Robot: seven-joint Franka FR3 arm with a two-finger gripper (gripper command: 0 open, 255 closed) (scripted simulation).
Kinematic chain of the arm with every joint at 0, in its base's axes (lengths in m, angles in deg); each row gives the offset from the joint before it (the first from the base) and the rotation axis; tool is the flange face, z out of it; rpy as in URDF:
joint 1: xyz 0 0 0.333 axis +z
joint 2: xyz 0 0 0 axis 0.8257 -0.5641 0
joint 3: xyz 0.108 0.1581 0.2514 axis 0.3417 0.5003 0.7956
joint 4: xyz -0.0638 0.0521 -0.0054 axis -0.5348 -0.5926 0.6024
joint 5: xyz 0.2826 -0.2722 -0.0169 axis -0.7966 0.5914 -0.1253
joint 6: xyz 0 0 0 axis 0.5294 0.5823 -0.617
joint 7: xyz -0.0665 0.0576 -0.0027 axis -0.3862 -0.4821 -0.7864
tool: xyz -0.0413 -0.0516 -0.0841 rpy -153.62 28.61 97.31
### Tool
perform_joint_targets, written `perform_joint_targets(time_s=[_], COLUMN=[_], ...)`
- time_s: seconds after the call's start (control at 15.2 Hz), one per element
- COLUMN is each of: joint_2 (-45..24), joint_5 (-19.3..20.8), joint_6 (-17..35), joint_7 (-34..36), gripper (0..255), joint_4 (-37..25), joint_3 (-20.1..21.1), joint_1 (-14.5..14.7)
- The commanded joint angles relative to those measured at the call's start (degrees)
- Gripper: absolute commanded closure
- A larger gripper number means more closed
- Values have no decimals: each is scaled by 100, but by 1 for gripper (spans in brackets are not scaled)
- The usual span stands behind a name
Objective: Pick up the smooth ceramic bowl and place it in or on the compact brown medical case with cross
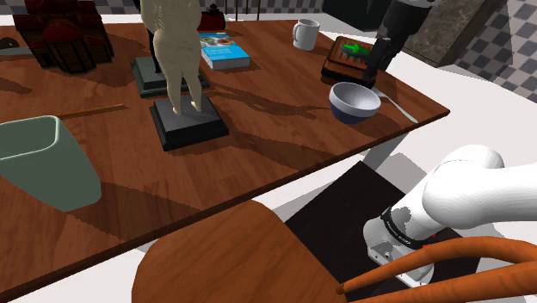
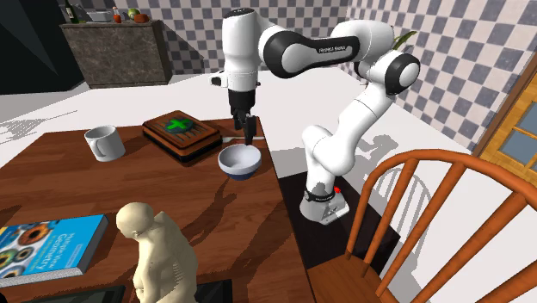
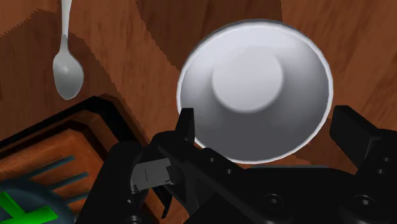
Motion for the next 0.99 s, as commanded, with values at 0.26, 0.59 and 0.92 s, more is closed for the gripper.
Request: perform_joint_targets(time_s=[0.26, 0.59, 0.92], joint_2=[-157, -245, -224], joint_5=[-337, -496, -502], joint_6=[320, 708, 1053], joint_7=[452, 666, 665], gripper=[0, 0, 0], joint_4=[186, 490, 855], joint_3=[434, 647, 651], joint_1=[201, 302, 305])
